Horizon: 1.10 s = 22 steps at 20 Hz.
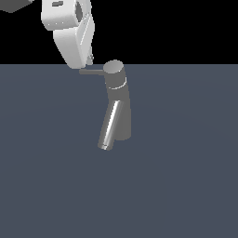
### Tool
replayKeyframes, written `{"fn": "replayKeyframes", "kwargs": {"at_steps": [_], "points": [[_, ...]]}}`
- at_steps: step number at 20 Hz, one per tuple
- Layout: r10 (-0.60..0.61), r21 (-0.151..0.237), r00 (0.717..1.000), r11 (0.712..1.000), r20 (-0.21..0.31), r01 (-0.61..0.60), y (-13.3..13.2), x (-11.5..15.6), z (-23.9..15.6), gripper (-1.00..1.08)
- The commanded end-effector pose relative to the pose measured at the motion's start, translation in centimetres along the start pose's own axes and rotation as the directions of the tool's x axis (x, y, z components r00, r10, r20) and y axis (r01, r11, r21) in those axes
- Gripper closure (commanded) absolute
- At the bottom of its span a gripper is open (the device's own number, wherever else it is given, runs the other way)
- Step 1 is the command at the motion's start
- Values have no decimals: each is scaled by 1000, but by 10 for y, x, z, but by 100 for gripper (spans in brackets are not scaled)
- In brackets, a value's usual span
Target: Turn on the faucet by rotating a designated handle.
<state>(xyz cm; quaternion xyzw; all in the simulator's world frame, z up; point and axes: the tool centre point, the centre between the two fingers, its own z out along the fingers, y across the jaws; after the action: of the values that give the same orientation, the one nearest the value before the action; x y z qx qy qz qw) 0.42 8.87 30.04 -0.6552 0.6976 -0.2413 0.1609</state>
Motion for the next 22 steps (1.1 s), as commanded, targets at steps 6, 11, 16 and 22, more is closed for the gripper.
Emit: {"fn": "replayKeyframes", "kwargs": {"at_steps": [6,11,16,22], "points": [[178,5,984,984,-4,-178,2,2,8,108],[177,5,984,984,-4,-177,9,0,8,108],[177,5,984,984,-5,-177,27,-4,8,108],[177,5,984,984,-5,-177,50,-10,8,108]]}}
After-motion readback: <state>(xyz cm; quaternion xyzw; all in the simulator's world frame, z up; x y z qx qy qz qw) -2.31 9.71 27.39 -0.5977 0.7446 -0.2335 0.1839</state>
